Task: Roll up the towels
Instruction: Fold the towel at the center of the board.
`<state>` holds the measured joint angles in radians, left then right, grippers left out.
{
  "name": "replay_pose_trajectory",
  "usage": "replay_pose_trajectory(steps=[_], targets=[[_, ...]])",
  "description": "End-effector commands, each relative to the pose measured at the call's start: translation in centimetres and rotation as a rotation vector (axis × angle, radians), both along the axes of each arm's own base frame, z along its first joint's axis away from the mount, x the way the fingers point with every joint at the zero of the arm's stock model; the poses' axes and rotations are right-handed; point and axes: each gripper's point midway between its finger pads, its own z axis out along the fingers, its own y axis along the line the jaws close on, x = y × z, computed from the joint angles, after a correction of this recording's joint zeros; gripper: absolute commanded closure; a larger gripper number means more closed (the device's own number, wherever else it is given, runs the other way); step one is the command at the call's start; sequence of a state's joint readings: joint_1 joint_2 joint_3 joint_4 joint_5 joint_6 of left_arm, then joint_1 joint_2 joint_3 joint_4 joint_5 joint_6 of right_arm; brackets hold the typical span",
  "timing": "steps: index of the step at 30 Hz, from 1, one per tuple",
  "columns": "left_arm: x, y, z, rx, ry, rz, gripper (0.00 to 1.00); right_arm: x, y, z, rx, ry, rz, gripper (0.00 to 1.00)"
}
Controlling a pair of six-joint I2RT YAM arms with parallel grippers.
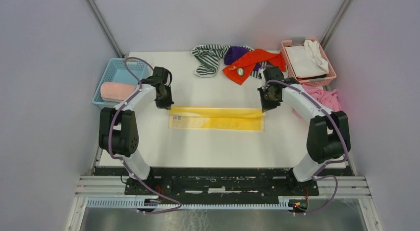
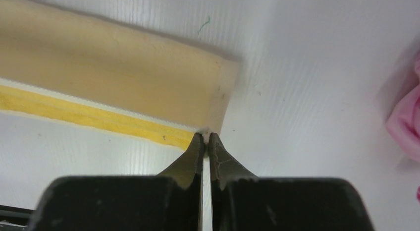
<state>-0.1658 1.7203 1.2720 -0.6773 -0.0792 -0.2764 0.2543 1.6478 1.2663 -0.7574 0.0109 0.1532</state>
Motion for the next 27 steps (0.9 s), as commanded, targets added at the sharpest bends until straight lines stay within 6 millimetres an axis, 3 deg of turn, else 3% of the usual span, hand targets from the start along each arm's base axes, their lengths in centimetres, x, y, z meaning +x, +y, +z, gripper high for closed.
replay_pose_trajectory(steps=[1,11,19,27], targets=[[-1.4,1.3,-0.4,0.021,-0.003,0.069,0.97,-1.2,-1.0,-1.6,-0.038,0.019,-0.082,0.92],[-2.7,1.7,-3.2,0.047,0.096,0.082,0.97,-3.0,-1.3,-6.0,-0.045,0.107,-0.142,0.91],[-2.9,1.8,-3.0,0.055,0.099,0.089,0.95,-3.4,-0.8,-6.1,-0.012,0.113,-0.142,0.89],[-4.2,1.5,-3.3,0.025,0.115,0.112,0.86,-4.7,-0.6,-7.2,0.003,0.156,-0.151,0.83]])
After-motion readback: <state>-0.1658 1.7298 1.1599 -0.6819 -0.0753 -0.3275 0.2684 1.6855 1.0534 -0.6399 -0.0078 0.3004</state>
